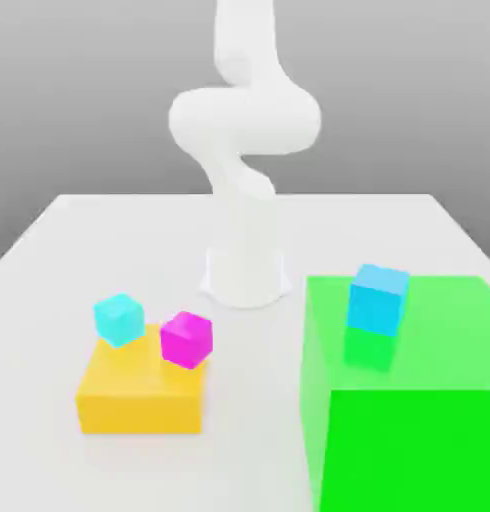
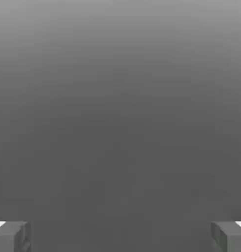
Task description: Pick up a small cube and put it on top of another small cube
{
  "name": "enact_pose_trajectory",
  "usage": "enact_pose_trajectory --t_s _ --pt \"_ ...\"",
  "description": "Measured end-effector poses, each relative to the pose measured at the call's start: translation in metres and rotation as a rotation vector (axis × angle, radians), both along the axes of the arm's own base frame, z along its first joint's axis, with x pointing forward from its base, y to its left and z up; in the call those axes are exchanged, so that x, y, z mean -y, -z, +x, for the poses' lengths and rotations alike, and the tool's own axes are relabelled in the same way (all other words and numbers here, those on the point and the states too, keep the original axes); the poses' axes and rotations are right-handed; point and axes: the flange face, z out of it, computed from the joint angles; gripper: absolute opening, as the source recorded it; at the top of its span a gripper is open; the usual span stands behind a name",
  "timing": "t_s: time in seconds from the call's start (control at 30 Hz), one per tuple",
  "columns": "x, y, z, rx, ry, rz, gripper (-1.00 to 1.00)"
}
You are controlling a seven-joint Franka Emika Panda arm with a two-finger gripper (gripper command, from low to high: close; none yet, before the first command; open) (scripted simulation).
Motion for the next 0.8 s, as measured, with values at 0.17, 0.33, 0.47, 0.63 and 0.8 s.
enact_pose_trajectory --t_s 0.17,0.33,0.47,0.63,0.8 --pt "-0.058 0.045 0.022 -0.098 -0.138 0.025 0.0" --pt "-0.123 0.092 0.027 -0.196 -0.273 0.028 0.0" --pt "-0.177 0.13 0.019 -0.275 -0.377 0.014 0.0" --pt "-0.242 0.179 -0.005 -0.371 -0.503 -0.021 0.0" --pt "-0.292 0.248 -0.036 -0.481 -0.583 -0.06 0.0"
